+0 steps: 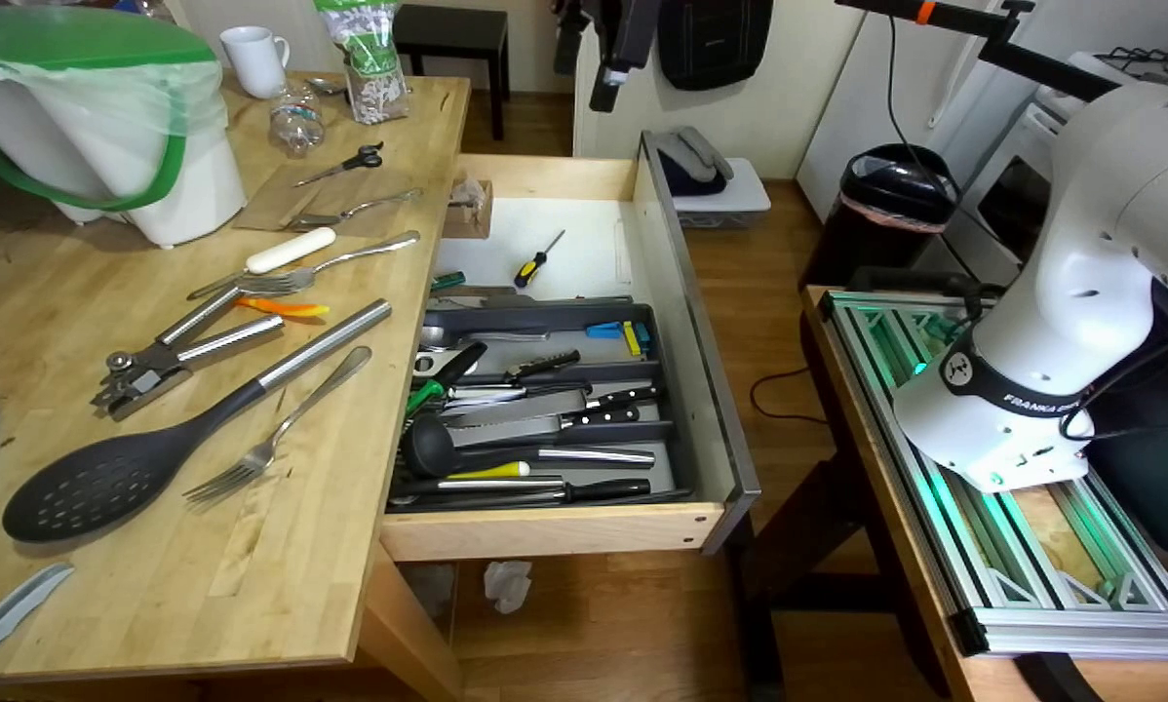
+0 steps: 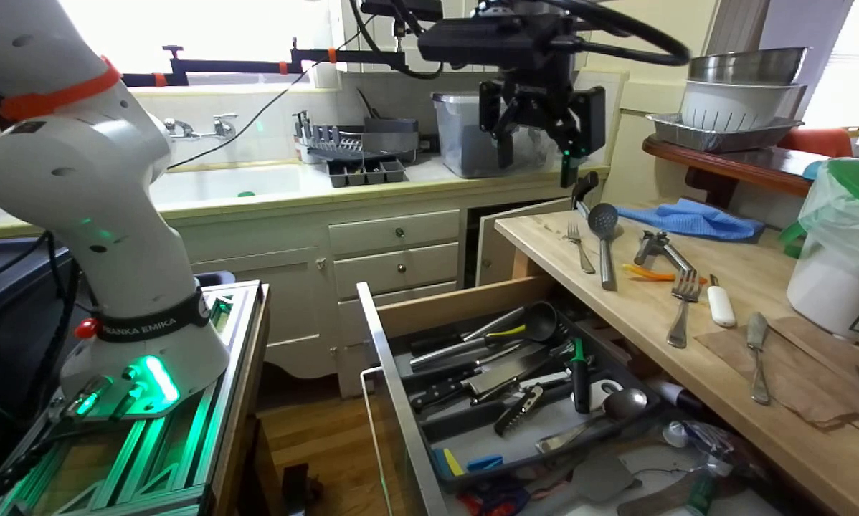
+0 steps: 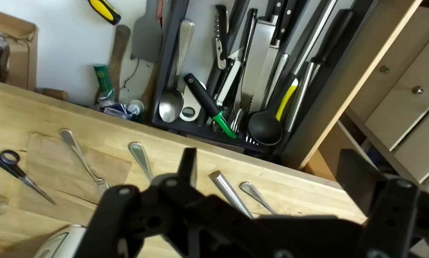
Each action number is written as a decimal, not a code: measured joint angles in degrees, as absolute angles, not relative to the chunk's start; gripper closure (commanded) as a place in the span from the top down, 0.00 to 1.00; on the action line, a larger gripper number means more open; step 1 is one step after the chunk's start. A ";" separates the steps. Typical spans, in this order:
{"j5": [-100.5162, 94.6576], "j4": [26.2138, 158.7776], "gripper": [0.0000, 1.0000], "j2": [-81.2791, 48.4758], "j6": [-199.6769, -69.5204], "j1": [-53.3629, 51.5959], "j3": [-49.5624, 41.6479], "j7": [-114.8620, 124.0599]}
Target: Put the fork in the utensil organizer
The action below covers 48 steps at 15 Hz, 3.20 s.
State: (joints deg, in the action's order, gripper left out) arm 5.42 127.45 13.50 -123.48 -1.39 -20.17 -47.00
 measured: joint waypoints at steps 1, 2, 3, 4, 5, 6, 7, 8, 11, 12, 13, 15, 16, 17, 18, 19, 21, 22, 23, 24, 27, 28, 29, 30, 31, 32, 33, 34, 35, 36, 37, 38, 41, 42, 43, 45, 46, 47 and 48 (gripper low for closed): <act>6.68 124.98 1.00 10.44 -123.31 -1.30 -20.11 -49.84; 7.59 122.48 1.00 7.36 -123.27 -1.01 -19.91 -51.99; 8.14 119.95 1.00 4.38 -123.24 -0.44 -19.49 -53.38; 8.21 117.35 1.00 1.48 -122.73 0.39 -18.88 -53.65; 8.21 115.15 1.00 -0.93 -121.90 1.17 -18.31 -53.65; 8.21 113.48 1.00 -2.73 -121.39 1.64 -18.00 -53.65; 8.21 112.44 1.00 -3.84 -121.18 1.87 -17.88 -53.67; 8.21 111.96 1.00 -4.33 -121.11 1.98 -17.82 -53.69; 8.21 111.51 1.00 -4.38 -120.89 2.05 -17.81 -53.69; 8.21 111.44 1.00 -4.38 -120.85 2.09 -17.79 -53.69; 8.16 111.42 1.00 -4.37 -120.86 2.69 -17.13 -53.68; 8.23 111.41 1.00 -4.63 -122.44 4.52 -15.14 -53.56; 8.42 111.34 1.00 -5.10 -123.78 5.24 -14.26 -53.56; 8.59 111.19 1.00 -5.86 -125.47 5.84 -13.41 -53.56; 8.96 110.98 1.00 -6.89 -127.32 6.29 -12.59 -53.56; 9.52 110.77 1.00 -8.15 -129.49 6.70 -11.68 -53.64; 11.23 109.61 1.00 -11.09 -131.95 7.52 -9.79 -54.02; 12.42 108.66 1.00 -12.70 -132.64 8.08 -8.81 -54.55; 13.70 107.48 1.00 -14.31 -132.96 8.78 -7.81 -55.42; 14.74 106.16 1.00 -15.86 -133.10 9.55 -6.93 -56.25; 16.34 101.88 1.00 -20.36 -133.16 12.03 -4.75 -57.93; 16.56 100.48 1.00 -21.79 -133.21 12.82 -4.12 -58.50; 16.77 99.10 1.00 -23.16 -133.28 13.57 -3.49 -58.98; 17.03 97.69 1.00 -24.50 -133.33 14.33 -2.78 -59.69; 17.13 96.32 1.00 -25.74 -133.34 14.99 -2.09 -60.33; 17.14 94.94 1.00 -26.93 -133.34 15.57 -1.42 -61.09; 17.14 93.58 1.00 -28.10 -133.34 16.09 -0.70 -61.99; 17.14 92.23 1.00 -29.30 -133.34 16.53 0.00 -62.90; 17.14 90.81 1.00 -30.60 -133.35 16.85 0.62 -63.76; 17.14 89.62 1.00 -31.72 -133.34 17.13 1.19 -64.39; 17.14 88.50 1.00 -32.78 -133.34 17.36 1.72 -64.83; 17.14 87.49 1.00 -33.81 -133.34 17.55 2.20 -65.21; 17.14 85.21 1.00 -36.50 -133.34 17.92 3.19 -65.94; 17.14 84.53 1.00 -37.31 -133.34 18.03 3.45 -66.33; 17.14 83.92 1.00 -38.10 -133.34 18.19 3.77 -66.75; 17.14 82.90 1.00 -39.43 -133.34 18.55 4.32 -67.48; 17.14 82.40 0.99 -40.04 -133.34 18.74 4.55 -67.81; 17.14 81.97 0.92 -40.58 -133.34 18.97 4.80 -68.14; 17.14 81.46 0.90 -41.09 -133.34 19.25 5.07 -68.58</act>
State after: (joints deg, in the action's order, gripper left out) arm 17.14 81.46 -41.09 -133.34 19.25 5.07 -68.58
